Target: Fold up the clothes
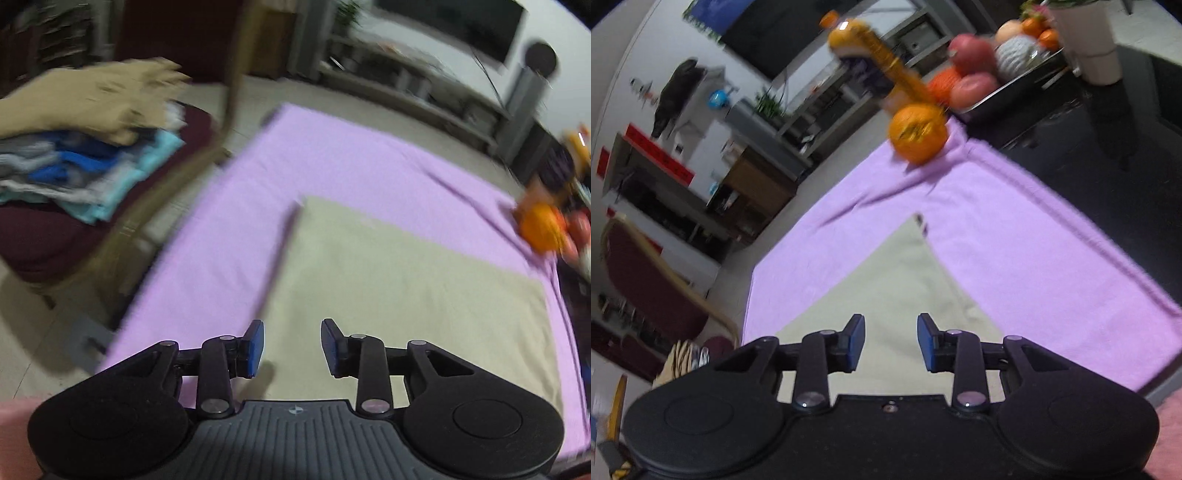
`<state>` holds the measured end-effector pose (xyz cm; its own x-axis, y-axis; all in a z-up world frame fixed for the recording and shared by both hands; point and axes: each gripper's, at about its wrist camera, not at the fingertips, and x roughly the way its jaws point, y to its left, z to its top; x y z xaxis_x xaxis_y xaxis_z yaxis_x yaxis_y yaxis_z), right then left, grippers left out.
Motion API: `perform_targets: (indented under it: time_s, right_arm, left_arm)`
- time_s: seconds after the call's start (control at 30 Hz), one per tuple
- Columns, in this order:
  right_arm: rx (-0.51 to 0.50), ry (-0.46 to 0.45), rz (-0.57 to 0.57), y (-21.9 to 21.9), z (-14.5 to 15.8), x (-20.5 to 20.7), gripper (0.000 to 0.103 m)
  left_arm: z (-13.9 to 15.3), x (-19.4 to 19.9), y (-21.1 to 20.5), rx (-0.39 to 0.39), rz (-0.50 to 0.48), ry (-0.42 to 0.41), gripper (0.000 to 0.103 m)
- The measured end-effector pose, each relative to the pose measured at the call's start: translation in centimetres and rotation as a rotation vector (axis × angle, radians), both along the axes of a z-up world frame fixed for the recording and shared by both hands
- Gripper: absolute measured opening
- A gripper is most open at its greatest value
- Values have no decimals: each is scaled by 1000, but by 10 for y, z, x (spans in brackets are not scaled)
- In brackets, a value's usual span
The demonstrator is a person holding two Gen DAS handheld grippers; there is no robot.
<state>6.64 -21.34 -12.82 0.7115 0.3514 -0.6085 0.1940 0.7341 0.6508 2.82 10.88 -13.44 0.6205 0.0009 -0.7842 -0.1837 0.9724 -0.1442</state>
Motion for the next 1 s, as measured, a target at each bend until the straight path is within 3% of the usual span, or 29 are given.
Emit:
perform_targets:
  time_s: [0.13,0.23,0.27,0.33,0.4,0.47,0.53,0.67,0.83,1.0]
  right_arm:
    - [92,89,89,18,-31,16,24]
    - [134,190,83,20,-53,21,24]
    - [116,234,46,15,-60,21,20]
    - [139,275,-83,-8,-69,16,0]
    - [129,267,-228,-32,-66,6,0]
    - [9,251,-332,-41,-52,-5,7]
    - [-56,194,-354,-43,-35,-14,8]
    - [-5,45,-274,-40,6,-22,10]
    - [-3,-125,-86,-7,72,12,14]
    - [-42,-272,86,28,124,53,14]
  left_arm:
    - [-33,17,-25,57,-70,88,31]
    - [-45,22,-26,95,-66,123,39]
    - [-46,22,-23,85,-58,126,39]
    - [-44,19,-14,49,-35,134,39]
    - [-44,16,-3,13,2,141,38]
    - [-40,12,8,0,43,137,31]
    - [-28,4,15,-16,75,112,20]
    - [16,-6,23,-63,67,-19,20]
    - [73,3,12,-79,-28,-177,26]
    - [107,35,-3,-72,-101,-269,27]
